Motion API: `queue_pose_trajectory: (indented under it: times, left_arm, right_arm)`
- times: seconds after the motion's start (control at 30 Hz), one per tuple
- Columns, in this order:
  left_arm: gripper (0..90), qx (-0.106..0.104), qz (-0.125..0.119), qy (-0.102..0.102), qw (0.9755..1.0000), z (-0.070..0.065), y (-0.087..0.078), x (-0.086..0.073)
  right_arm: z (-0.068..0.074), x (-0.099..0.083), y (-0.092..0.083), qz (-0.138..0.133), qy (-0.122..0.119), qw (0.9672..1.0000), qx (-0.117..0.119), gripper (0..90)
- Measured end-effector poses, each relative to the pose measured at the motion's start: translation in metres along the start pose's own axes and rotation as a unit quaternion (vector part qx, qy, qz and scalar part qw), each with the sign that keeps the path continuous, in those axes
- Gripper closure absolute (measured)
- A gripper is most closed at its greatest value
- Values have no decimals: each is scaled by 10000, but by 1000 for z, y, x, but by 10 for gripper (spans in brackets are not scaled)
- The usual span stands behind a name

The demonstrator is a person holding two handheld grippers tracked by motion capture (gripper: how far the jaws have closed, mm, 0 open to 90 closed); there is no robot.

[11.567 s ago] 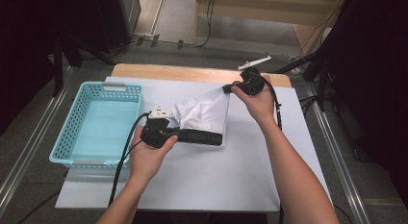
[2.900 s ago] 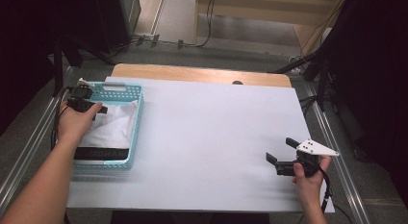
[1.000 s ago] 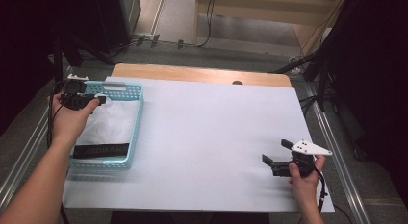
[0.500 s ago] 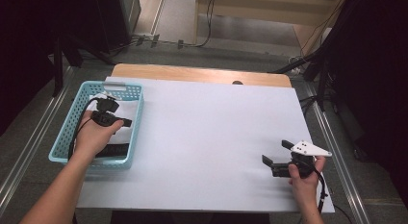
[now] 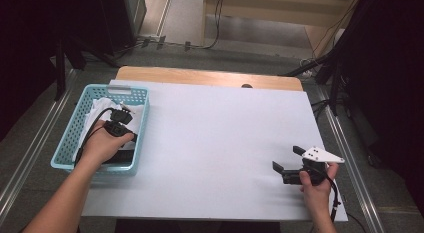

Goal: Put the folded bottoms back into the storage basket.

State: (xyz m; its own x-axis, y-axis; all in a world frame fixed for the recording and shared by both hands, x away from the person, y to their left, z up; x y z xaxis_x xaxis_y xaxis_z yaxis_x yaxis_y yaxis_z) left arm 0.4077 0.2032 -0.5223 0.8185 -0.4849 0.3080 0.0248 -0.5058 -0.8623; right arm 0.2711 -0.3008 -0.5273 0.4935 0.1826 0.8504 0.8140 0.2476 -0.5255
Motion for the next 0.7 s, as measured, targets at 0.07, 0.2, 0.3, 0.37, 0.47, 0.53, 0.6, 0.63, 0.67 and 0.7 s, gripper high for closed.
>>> queue_pose_trajectory:
  times: [0.07, 0.2, 0.3, 0.37, 0.47, 0.53, 0.6, 0.63, 0.67, 0.7]
  left_arm:
    - [900, -22, 82, 101, 9999, -2, 0, -1]
    - [900, -144, 145, 149, 9997, -2, -1, -4]
    - [884, -44, 36, 197, 9998, -1, -4, -3]
    - [828, -80, -230, 220, 9995, -2, -12, 0]
    - [738, 38, -783, 179, 9968, -3, -30, 5]
    - [633, 110, -1205, 160, 9925, -3, -43, 8]
    - [536, 206, -1594, 186, 9868, -4, -56, 10]
    - [488, 214, -1745, 231, 9841, -4, -62, 10]
    - [438, 194, -1901, 281, 9812, -6, -67, 10]
    - [397, 191, -2032, 315, 9784, -7, -71, 10]
  right_arm:
    - [0, 0, 0, -1, 0, 10000, 6, 0]
    - [0, 0, 0, 5, -2, 10000, -8, 0]
    - [0, 0, 0, -7, -21, 10000, -8, 0]
    - [0, 0, 0, 1, 0, 10000, -12, 0]
    - [-1, 0, 0, -22, -9, 10000, -10, 0]
    - [-2, 0, -1, -26, 6, 10000, -25, 0]
    - [-2, 0, -1, -38, 5, 10000, -31, 0]
    - [-2, 0, -1, -42, 8, 10000, -31, 0]
    - [-2, 0, -1, -40, 10, 10000, -32, 0]
    - [-2, 1, -1, -45, 12, 10000, -29, 0]
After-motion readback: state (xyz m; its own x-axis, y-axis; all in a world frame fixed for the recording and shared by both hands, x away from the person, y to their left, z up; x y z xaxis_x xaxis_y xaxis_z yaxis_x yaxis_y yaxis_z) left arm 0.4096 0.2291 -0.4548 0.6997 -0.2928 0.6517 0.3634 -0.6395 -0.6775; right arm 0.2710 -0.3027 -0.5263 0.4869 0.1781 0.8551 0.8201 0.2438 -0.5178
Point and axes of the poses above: each handheld gripper's, and its own axes: y roughly forward along the jaws, x roughly out of its top, z roughly to its left, the point moved 6 cm from there along y, roughly forward along the jaws, and after that the axes turned 13 degrees about -x, right-handed, at the moved point
